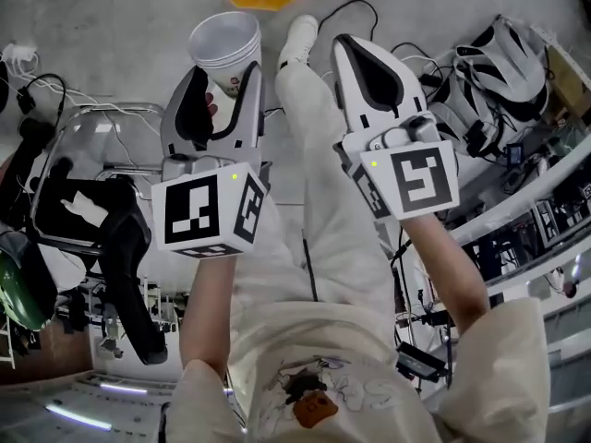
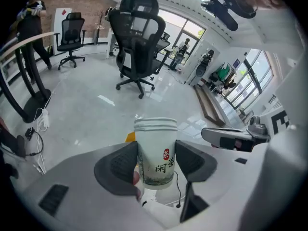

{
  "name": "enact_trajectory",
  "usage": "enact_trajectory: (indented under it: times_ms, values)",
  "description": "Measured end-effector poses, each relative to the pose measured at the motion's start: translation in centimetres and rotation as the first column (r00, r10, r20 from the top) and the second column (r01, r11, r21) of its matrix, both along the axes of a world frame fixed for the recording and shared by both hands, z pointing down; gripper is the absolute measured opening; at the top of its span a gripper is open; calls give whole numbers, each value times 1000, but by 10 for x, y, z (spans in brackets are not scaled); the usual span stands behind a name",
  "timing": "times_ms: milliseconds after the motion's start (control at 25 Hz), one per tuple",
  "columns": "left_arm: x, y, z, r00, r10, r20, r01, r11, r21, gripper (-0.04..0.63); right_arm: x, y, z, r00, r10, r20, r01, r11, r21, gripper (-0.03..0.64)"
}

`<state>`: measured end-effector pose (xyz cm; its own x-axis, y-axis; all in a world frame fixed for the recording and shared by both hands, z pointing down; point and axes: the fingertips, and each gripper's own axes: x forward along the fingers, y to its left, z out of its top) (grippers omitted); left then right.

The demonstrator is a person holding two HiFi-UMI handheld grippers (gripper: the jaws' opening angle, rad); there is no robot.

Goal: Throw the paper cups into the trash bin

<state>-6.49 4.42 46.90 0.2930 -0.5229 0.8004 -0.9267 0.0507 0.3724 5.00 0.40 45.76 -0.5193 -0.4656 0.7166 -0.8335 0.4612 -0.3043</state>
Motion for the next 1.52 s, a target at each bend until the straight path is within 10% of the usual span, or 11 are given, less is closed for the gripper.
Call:
enact_trajectory:
  times_ms: [680, 1520]
  values:
    - [0, -30, 193, 998, -4, 58, 8, 998, -62, 258, -23, -5, 188, 995, -69, -68, 66, 997, -49, 8]
    - [9, -56, 317, 996, 68, 60, -56, 980, -191, 259, -31, 13, 285, 985, -109, -137, 90, 987, -134, 8]
